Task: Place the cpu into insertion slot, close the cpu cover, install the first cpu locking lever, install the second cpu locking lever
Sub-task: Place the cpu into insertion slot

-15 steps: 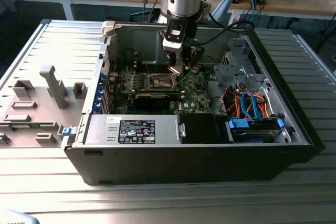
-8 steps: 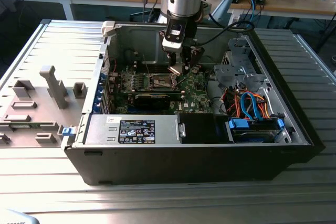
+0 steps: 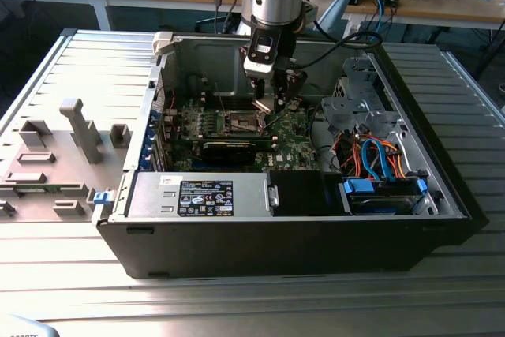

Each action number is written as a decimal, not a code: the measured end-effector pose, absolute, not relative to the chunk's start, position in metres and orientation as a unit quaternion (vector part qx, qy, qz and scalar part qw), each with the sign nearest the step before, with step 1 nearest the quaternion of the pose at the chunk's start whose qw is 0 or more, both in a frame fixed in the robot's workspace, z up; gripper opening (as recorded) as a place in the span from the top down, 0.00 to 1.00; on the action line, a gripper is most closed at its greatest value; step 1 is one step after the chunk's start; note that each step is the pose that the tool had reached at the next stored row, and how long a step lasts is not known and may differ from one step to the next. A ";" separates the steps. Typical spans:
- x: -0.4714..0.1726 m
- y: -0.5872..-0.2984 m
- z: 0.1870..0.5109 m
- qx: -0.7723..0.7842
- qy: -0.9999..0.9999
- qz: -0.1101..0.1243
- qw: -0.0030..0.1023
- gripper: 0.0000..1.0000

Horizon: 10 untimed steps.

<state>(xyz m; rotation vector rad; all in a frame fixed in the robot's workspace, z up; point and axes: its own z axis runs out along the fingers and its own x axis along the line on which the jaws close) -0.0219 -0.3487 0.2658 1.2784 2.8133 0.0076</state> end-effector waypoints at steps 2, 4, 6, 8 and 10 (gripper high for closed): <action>-0.022 -0.349 0.266 0.414 0.910 0.002 0.026 0.46; -0.022 -0.349 0.266 0.415 0.910 0.002 0.026 0.46; -0.022 -0.349 0.266 0.415 0.909 0.002 0.026 0.46; -0.022 -0.349 0.266 0.416 0.909 0.002 0.026 0.46; -0.022 -0.349 0.266 0.416 0.909 0.002 0.026 0.46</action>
